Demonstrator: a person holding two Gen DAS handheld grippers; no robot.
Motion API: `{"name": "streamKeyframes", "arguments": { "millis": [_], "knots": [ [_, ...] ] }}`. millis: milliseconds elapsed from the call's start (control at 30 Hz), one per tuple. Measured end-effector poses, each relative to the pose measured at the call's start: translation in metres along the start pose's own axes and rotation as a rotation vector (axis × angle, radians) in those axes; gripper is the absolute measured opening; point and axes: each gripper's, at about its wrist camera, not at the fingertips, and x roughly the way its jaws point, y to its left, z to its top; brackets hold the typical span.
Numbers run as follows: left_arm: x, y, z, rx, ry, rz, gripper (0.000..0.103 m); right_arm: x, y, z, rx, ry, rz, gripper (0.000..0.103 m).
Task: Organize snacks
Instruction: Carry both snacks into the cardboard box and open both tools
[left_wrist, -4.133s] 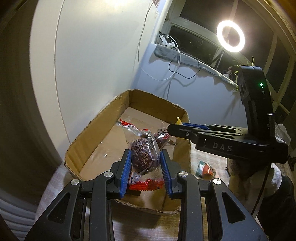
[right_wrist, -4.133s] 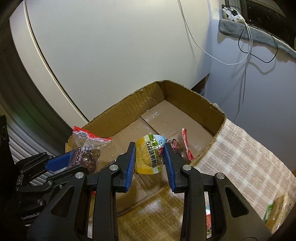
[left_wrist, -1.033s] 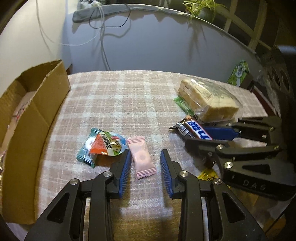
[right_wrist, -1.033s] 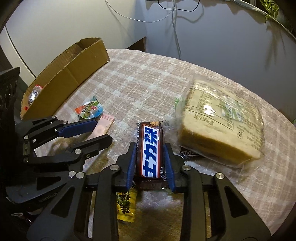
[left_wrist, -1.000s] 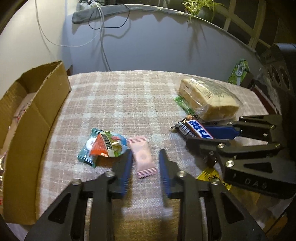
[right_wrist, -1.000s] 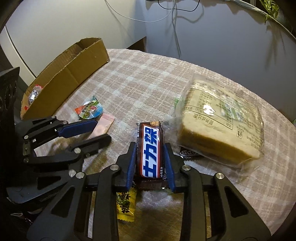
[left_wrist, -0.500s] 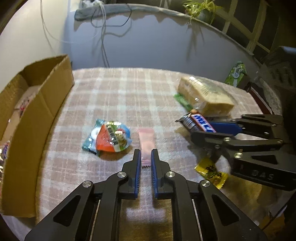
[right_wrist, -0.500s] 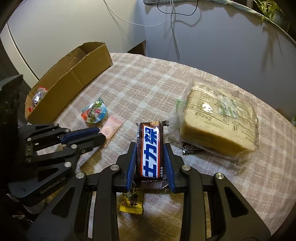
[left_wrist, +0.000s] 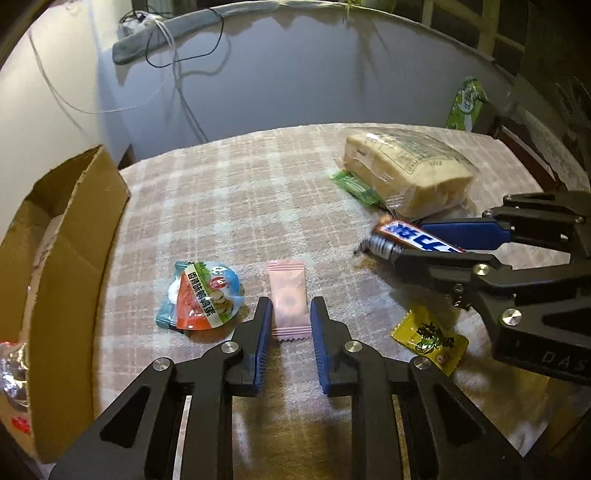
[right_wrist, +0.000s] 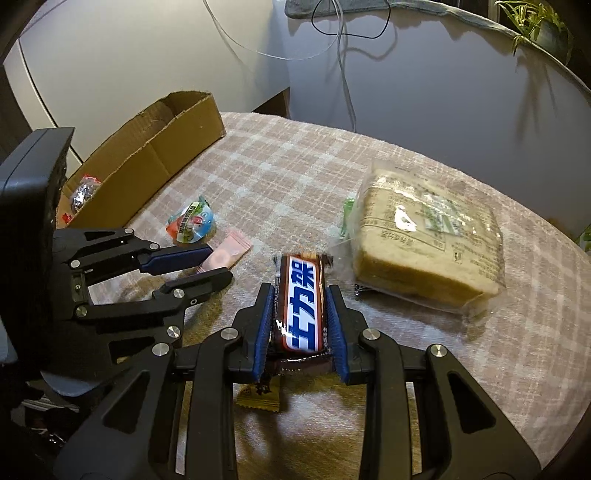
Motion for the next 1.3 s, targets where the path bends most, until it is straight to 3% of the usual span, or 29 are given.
{"name": "streamKeyframes", "arguments": {
  "millis": [233,667,1000,1300],
  "knots": [
    [-0.011,0.007,-0.007,-0.069,-0.023,-0.024,0.02,-0.005,-0.004,-0.003,0.016,-0.018,0.016,0.029],
    [-0.066,0.029,-0.012,-0.161,-0.158,-0.054,0.02,-0.034,0.014,0.01,-0.009,-0.087,0.042,0.029],
    [-0.102,0.087,-0.02,-0.257,-0.243,-0.006,0.02,-0.037,0.058,0.057,-0.074,-0.146,0.072,0.029],
    [-0.119,0.139,-0.031,-0.339,-0.277,0.067,0.02,-0.015,0.105,0.108,-0.125,-0.172,0.127,0.029]
  ]
}}
